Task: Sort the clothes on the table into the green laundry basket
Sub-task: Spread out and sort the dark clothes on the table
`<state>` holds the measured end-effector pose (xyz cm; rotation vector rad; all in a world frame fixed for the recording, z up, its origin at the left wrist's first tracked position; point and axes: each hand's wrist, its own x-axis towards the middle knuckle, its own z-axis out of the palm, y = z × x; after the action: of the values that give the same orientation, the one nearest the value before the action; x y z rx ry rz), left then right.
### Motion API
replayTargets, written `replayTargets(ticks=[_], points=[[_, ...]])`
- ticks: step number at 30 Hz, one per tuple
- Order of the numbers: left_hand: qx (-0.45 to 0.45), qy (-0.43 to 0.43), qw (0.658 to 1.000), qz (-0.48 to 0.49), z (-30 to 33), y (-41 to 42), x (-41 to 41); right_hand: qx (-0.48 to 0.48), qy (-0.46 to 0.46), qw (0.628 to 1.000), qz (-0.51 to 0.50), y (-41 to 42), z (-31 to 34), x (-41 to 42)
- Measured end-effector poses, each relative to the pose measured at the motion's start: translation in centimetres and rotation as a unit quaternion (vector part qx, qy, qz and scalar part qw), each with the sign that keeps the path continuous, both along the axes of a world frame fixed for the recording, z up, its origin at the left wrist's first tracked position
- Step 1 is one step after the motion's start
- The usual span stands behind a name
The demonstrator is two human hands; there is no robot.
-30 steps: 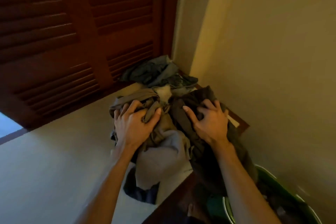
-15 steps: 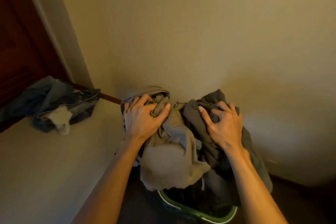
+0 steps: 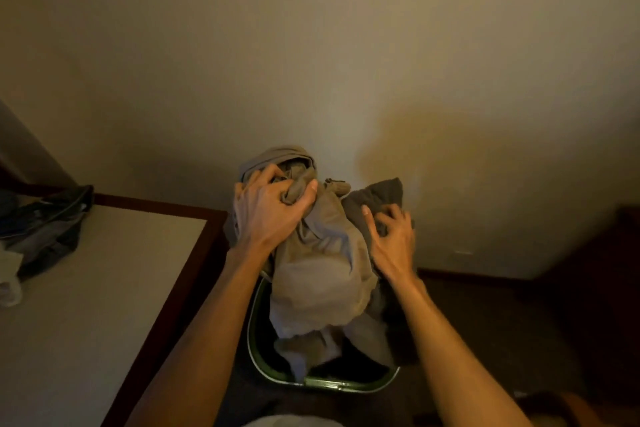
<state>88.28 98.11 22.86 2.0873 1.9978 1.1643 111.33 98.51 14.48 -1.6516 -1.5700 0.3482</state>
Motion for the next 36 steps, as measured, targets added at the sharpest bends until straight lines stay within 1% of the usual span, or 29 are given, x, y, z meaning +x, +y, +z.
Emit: replayTargets(ticks=[1,3,4,5,8,10,14,16,17,18,20,21,23,26,28,30,33,35,36], points=[[-0.007,0.007,1.0,-0.005,-0.6,0.4,0.0,-0.082,-0.013,0.996,0.031,0.3,-2.1,0.4],[-0.018,0.012,1.0,-0.015,-1.6,1.0,0.0,-0.247,-0.046,0.965,0.077,0.3,-5.2,1.5],[-0.024,0.009,1.0,-0.018,-2.1,1.1,-0.1,-0.298,-0.054,0.95,0.08,0.0,-6.3,2.1],[-0.029,0.006,0.999,-0.021,-2.7,1.2,-0.2,-0.323,-0.046,0.943,0.069,-0.4,-7.1,2.6],[-0.045,0.004,0.999,-0.026,-4.0,1.3,-0.4,-0.327,0.025,0.945,0.01,-1.7,-7.9,2.9],[-0.047,0.0,0.998,-0.036,-4.5,1.2,0.3,-0.322,0.071,0.944,0.001,-2.3,-8.1,2.9],[-0.012,-0.023,0.998,-0.057,-4.2,0.8,2.8,-0.321,0.112,0.94,-0.018,-3.4,-9.7,3.9],[-0.023,-0.031,0.997,-0.066,-4.7,0.8,4.2,-0.314,0.131,0.94,-0.039,-3.8,-10.3,4.6],[-0.061,-0.024,0.995,-0.072,-5.7,1.0,4.7,-0.311,0.146,0.937,-0.056,-4.0,-10.5,4.8],[-0.126,-0.008,0.989,-0.082,-7.1,1.3,5.0,-0.313,0.16,0.933,-0.076,-4.4,-10.7,5.1],[-0.281,0.031,0.953,-0.112,-11.4,1.5,4.9,-0.325,0.173,0.923,-0.107,-5.0,-11.5,5.8],[-0.34,0.025,0.931,-0.129,-13.8,1.3,4.4,-0.337,0.171,0.918,-0.117,-5.3,-12.0,6.1],[-0.397,-0.019,0.905,-0.15,-17.8,0.5,3.3,-0.356,0.16,0.912,-0.128,-5.9,-12.8,6.8],[-0.42,-0.054,0.895,-0.141,-20.7,-0.4,2.1,-0.354,0.145,0.918,-0.108,-6.0,-13.5,6.6],[-0.434,-0.06,0.888,-0.14,-21.9,-0.8,1.6,-0.365,0.125,0.921,-0.048,-5.8,-13.9,5.5],[-0.46,-0.044,0.875,-0.148,-22.9,-1.0,1.5,-0.39,0.098,0.916,0.007,-5.6,-15.0,3.8],[-0.521,0.016,0.836,-0.173,-24.6,-0.8,2.1,-0.424,0.057,0.902,0.053,-4.7,-16.7,2.1],[-0.543,0.063,0.814,-0.196,-26.5,-0.4,2.5,-0.453,-0.023,0.886,0.095,-3.3,-17.7,1.6],[-0.55,0.086,0.806,-0.204,-27.6,-0.3,2.5,-0.472,-0.065,0.872,0.116,-2.6,-18.3,1.4]])
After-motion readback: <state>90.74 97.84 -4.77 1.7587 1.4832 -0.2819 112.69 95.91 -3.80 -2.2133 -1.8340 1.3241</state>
